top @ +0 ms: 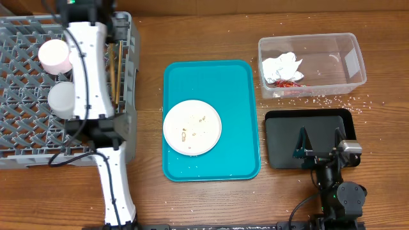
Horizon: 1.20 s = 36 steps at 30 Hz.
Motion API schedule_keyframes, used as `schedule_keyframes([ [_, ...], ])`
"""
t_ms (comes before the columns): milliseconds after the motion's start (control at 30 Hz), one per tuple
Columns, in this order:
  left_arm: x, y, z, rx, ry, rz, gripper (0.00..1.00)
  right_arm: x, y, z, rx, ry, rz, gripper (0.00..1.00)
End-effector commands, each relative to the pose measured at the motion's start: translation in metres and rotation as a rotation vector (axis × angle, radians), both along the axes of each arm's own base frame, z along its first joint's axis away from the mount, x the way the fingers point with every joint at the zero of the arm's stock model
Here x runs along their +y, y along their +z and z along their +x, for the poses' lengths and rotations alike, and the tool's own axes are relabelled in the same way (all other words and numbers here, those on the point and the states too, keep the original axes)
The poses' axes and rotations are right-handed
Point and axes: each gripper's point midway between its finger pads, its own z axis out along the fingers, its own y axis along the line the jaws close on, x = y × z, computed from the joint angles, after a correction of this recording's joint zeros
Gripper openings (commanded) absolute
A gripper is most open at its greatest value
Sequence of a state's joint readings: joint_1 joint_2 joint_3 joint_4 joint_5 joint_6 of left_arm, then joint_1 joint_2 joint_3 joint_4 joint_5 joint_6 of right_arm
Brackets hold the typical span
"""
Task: Sort waste into correct bins and load items into the dishwasher
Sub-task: 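Carry the second chopstick with left gripper into the rack, release, then reach right gripper toward the large white plate with rice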
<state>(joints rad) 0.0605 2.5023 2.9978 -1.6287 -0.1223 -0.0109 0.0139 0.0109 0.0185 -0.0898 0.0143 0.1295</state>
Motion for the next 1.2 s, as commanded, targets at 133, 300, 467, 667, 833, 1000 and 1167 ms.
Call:
schedule_keyframes([
  [133, 0.003, -0.024, 0.015, 0.013, -0.138, -0.063, 0.05, 0.001, -0.002, 0.0, -0.003, 0.006, -0.007, 1.0],
  [300, 0.006, -0.045, 0.025, 0.026, -0.142, -0.048, 0.09, 0.001, -0.002, 0.0, -0.003, 0.006, -0.007, 1.0],
  [467, 0.005, -0.052, 0.034, -0.001, -0.055, -0.086, 0.34, 0.001, -0.002, 0.0, -0.003, 0.006, -0.007, 1.0],
  [667, 0.004, -0.035, 0.035, -0.043, 0.001, -0.114, 0.84, 0.001, -0.002, 0.0, -0.003, 0.006, -0.007, 1.0],
  [833, 0.003, 0.002, 0.024, -0.102, 0.06, -0.138, 0.92, 0.001, -0.002, 0.0, -0.003, 0.006, -0.007, 1.0],
  [1000, 0.037, 0.063, 0.011, -0.29, 0.349, -0.234, 1.0, 0.001, -0.002, 0.0, -0.003, 0.006, -0.007, 1.0],
  [1167, 0.079, 0.07, -0.005, -0.319, 0.552, -0.363, 1.0, 0.001, -0.002, 0.0, -0.003, 0.006, -0.007, 1.0],
])
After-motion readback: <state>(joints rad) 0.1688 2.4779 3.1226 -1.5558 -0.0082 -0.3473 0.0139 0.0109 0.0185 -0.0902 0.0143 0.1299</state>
